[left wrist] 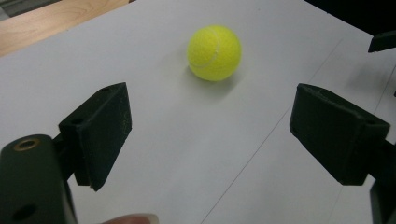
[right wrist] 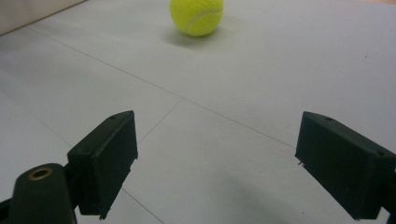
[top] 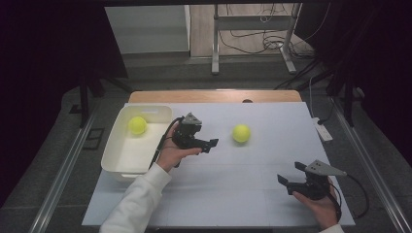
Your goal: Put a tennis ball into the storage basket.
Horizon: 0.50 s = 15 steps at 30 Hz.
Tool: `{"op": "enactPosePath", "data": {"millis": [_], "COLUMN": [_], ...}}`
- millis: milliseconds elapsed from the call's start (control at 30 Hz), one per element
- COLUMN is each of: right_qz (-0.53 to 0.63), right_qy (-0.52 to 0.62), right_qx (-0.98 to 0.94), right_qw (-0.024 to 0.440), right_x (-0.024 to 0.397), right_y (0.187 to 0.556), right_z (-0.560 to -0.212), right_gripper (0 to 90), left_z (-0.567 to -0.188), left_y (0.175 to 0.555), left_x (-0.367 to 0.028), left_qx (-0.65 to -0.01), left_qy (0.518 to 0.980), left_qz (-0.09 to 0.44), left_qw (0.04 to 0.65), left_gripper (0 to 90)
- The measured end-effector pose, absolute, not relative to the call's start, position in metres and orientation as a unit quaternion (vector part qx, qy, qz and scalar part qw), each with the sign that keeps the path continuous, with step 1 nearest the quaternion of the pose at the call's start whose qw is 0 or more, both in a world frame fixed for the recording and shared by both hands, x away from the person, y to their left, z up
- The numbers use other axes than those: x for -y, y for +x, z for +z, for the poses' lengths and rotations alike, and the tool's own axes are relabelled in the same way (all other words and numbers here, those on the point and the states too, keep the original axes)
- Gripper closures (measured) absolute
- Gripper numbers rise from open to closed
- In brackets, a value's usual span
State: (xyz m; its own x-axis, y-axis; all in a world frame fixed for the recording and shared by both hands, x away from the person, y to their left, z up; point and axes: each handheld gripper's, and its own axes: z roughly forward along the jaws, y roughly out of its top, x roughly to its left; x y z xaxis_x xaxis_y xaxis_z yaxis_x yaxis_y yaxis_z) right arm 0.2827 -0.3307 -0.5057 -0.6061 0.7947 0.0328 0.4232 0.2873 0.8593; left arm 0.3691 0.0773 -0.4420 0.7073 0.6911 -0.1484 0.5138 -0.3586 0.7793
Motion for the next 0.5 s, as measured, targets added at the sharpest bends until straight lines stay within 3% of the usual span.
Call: {"op": "enactPosePath", "data": {"millis": [500], "right_qz": [0.449], "right_qy": [0.395], "right_qx": [-0.775], "right_qw": [0.206], "right_x": [0.331], "right_y": [0.283], "right_z": [-0.506], "right_gripper": [13.0], "left_z": [-0.438], "left_y": [0.382], "left_x": [-0.068], "left_qx": [-0.370], "left_qy": [0.818], "left_qz": [0.102], "left_qw": [0.429], "left_gripper": [13.7]}}
